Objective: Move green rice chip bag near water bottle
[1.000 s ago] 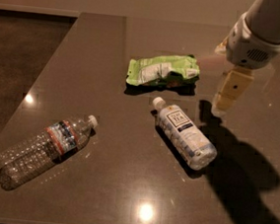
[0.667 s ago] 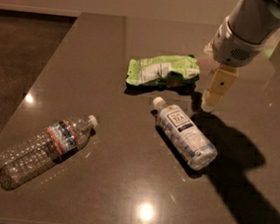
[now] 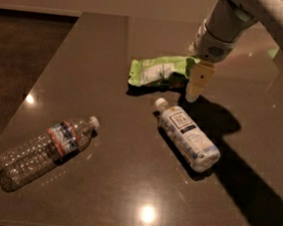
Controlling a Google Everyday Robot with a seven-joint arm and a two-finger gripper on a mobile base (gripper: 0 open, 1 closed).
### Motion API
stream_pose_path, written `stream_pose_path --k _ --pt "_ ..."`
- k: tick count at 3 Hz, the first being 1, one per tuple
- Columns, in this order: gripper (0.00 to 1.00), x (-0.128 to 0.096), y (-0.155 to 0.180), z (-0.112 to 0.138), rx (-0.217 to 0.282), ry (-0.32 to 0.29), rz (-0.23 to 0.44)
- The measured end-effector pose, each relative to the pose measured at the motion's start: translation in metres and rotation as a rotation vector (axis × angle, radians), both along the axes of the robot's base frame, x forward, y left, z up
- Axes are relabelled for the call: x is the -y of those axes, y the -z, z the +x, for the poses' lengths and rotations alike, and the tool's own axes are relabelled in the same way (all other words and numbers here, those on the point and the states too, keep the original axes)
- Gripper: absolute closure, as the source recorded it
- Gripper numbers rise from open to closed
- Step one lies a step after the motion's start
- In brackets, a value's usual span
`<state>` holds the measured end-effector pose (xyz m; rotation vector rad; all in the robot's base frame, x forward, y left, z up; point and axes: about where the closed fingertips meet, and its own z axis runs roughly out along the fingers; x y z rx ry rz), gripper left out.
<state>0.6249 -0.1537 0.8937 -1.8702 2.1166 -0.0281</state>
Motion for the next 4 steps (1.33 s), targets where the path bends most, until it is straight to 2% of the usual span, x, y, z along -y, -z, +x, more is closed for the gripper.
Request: stream_pose_path --k 1,2,3,4 --pt "0.00 -0.004 0.015 0.025 -0.014 0.001 0.007" --pt "0.14 -0.011 0.023 0.038 -0.047 0.005 0.010" --pt "0.39 -0.023 0.025 0.046 -0.065 -0.004 0.012" --pt "0.70 -0.054 0.017 0.043 -0.059 -0.060 0.038"
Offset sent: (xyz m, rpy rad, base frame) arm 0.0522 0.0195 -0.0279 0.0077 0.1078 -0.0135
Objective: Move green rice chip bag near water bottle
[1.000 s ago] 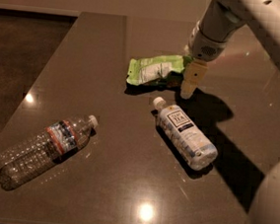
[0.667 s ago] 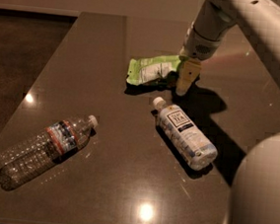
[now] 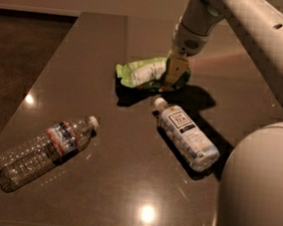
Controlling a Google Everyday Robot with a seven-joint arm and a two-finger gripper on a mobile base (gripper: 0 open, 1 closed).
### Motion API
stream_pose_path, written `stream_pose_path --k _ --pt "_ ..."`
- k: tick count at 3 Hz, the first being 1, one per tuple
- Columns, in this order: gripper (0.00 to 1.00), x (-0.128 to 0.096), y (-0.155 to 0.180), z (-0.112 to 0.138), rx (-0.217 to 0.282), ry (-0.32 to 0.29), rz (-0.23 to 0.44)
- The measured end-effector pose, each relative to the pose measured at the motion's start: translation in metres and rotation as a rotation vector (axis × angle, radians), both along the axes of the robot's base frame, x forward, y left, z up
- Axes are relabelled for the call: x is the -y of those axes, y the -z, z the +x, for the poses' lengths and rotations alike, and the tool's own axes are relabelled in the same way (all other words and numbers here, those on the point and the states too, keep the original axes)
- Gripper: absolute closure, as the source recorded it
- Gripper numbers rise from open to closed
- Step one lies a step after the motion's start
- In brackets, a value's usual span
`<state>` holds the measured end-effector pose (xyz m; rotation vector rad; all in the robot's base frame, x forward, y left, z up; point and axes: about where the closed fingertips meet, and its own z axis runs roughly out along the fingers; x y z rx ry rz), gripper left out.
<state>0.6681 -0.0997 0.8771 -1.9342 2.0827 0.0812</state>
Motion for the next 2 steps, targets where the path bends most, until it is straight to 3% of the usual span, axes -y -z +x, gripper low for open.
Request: stream_pose_path --k 1,2 --pt "0.93 -0.028 -0.010 -0.008 0.005 -0.055 0.036" --pt "1.00 -0.074 -0.024 -0.024 0.005 -0.148 0.101"
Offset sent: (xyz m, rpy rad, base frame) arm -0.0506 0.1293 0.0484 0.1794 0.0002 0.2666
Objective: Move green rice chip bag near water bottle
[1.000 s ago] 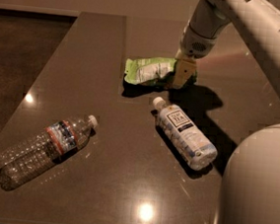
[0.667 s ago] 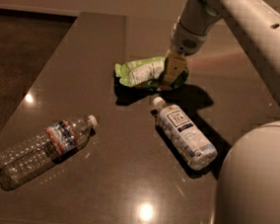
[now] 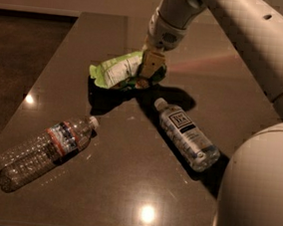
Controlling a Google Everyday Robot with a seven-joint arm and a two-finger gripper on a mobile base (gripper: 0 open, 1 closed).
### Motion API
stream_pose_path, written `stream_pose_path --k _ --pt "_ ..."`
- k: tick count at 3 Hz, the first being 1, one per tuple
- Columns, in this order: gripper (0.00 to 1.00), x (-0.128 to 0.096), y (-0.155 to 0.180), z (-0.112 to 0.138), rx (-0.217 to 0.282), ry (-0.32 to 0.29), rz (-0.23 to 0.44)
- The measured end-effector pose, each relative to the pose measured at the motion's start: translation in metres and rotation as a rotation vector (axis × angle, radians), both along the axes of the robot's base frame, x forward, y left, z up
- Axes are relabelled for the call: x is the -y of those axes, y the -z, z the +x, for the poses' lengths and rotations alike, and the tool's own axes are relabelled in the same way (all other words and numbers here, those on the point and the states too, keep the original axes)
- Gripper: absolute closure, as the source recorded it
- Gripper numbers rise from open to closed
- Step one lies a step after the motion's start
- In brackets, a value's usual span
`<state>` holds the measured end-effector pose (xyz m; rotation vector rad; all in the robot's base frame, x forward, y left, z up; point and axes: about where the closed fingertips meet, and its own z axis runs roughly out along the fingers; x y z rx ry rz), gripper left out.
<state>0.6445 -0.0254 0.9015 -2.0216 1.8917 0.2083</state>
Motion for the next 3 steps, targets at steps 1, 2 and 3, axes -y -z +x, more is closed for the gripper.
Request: stream_pose_path --k 1,2,3 --pt "1.00 -0.050 -0.011 -0.021 -0.011 -0.111 0.061" --pt "1.00 -0.077 -0.015 -0.040 -0.026 -0.186 0.094" --pt "0.81 -0.092 -0.006 -0.057 -0.051 -0.235 0.096"
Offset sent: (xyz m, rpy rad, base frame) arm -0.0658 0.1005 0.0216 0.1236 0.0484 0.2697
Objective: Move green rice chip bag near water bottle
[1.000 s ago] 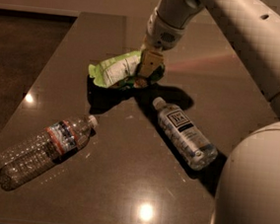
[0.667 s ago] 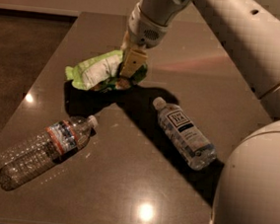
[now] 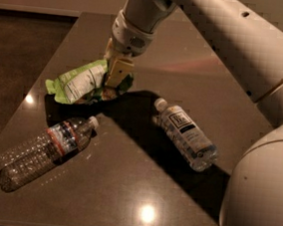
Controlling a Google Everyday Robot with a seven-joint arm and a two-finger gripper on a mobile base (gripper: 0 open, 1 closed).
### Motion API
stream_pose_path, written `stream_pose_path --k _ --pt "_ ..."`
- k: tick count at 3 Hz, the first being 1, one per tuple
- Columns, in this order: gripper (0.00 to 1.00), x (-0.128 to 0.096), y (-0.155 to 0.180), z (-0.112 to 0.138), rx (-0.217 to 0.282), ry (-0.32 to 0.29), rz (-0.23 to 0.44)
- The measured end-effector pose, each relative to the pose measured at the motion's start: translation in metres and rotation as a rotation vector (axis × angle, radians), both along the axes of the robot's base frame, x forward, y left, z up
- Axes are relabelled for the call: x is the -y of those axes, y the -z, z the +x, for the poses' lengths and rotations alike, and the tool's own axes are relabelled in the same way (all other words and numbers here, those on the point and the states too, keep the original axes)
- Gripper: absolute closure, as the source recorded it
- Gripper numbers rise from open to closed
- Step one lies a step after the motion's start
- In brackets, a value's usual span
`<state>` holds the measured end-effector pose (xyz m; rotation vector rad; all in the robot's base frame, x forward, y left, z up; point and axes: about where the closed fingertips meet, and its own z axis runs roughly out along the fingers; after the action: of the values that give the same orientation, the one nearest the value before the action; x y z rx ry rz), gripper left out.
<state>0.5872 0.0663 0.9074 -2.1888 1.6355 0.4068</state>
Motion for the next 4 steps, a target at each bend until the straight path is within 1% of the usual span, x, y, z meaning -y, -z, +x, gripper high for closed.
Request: stream_pose_path --k 1,2,3,4 --pt "0.58 -0.009 0.012 -0.011 -0.021 -0.030 -0.013" --pt "0.35 -0.014 0.024 -0.013 -0.039 -0.026 -0.032" --pt "0.12 -0.015 0.025 -0.013 -0.038 -0.027 -0.029" --pt "0.00 -0.017 0.026 -0.012 -0.037 -0.028 -0.027"
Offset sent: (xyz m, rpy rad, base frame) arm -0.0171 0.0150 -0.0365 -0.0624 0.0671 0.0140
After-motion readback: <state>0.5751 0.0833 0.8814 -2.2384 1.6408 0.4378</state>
